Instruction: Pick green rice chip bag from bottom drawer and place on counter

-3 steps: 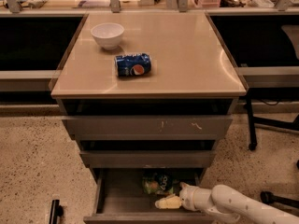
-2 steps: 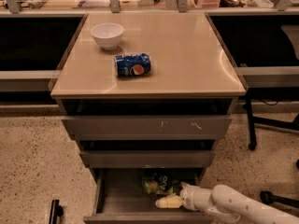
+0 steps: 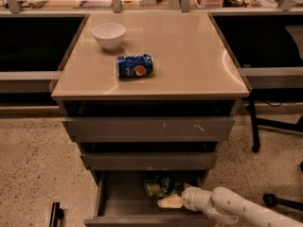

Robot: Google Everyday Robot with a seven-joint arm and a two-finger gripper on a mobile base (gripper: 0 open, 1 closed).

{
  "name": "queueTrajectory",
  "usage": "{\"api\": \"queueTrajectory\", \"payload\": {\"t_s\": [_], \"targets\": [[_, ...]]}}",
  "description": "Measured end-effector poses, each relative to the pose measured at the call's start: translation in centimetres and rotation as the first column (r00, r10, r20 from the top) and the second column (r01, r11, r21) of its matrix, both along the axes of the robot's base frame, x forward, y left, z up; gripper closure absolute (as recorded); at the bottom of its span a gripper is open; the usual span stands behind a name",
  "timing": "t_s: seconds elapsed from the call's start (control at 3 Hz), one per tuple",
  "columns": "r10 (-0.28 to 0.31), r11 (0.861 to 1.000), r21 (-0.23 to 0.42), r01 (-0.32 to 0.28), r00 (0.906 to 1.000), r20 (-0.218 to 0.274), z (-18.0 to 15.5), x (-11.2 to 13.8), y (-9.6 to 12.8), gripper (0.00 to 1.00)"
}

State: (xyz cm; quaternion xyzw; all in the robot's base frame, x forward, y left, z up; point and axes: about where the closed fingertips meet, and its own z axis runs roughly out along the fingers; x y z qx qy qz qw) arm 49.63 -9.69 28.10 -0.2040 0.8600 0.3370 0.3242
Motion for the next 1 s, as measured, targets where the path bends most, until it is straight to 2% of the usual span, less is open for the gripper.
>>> {"api": "queueTrajectory", "payload": {"t_s": [0.33, 0.67, 1.0], "targets": [[-0.024, 0.999, -0.029, 0.024, 0.9997, 0.010, -2.3, 1.8, -1.1, 0.00], [-0.050, 0.998, -0.030, 0.050, 0.9988, 0.004, -4.7, 3.0, -1.9, 0.00], [-0.076, 0.997, -0.004, 0.076, 0.9971, 0.000, -6.5, 4.0, -1.7, 0.00]]}}
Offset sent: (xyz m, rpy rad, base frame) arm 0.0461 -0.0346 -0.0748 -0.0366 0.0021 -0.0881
